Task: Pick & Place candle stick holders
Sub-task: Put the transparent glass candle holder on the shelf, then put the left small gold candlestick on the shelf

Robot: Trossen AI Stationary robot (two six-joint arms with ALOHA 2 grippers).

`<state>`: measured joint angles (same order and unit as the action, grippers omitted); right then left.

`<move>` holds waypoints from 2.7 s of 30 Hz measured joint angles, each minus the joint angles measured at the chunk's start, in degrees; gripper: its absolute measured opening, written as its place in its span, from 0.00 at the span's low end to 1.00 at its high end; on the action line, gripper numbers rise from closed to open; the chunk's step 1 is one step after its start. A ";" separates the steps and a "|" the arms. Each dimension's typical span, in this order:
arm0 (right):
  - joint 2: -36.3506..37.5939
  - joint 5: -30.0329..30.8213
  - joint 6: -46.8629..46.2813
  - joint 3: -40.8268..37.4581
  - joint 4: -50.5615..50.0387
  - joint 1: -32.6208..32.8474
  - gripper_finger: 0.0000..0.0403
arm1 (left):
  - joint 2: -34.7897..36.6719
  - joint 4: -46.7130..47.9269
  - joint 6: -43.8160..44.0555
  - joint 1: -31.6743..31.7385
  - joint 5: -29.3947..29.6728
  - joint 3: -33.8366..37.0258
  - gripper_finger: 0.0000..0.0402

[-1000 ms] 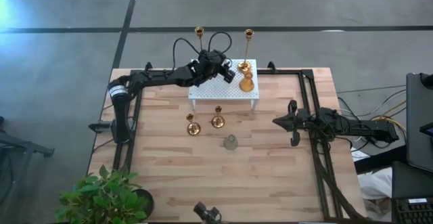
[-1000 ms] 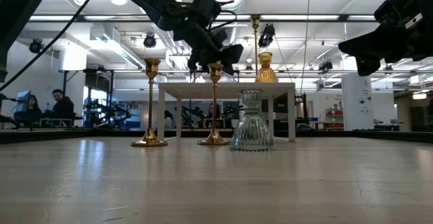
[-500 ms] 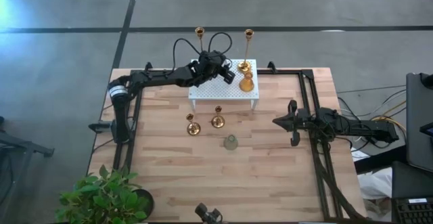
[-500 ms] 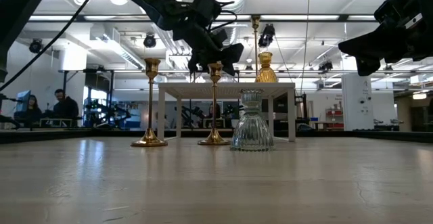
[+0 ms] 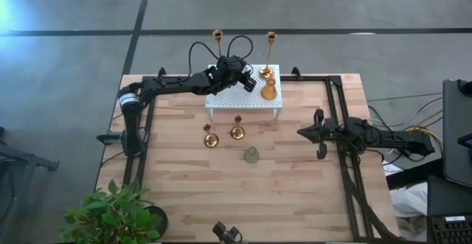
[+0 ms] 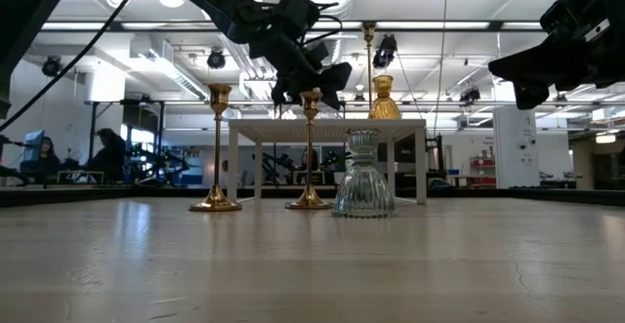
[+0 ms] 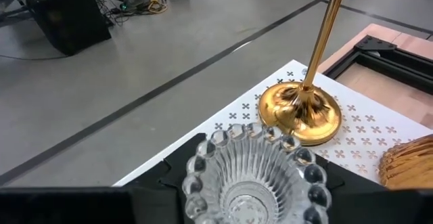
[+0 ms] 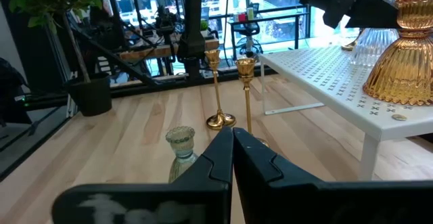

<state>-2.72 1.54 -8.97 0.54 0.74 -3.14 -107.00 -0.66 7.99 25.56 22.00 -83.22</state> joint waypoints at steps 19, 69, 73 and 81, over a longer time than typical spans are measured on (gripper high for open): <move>0.00 0.01 0.00 0.01 -0.01 -0.01 0.02 | 0.00 -1.29 -0.22 0.00 -0.59 0.00 0.43; 0.00 0.00 0.00 0.01 0.00 0.00 0.02 | 2.50 1.64 -6.31 -2.89 8.54 -0.02 0.63; 0.00 0.01 0.00 0.00 0.01 -0.01 0.02 | 2.54 4.28 -5.52 -3.20 8.59 -0.02 0.63; 0.00 0.00 0.00 0.00 0.01 0.00 0.02 | 2.92 5.80 -4.96 -4.66 9.11 -0.02 0.63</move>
<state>-2.72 1.54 -8.97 0.54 0.75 -3.14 -104.08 5.14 3.03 20.90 31.11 -83.24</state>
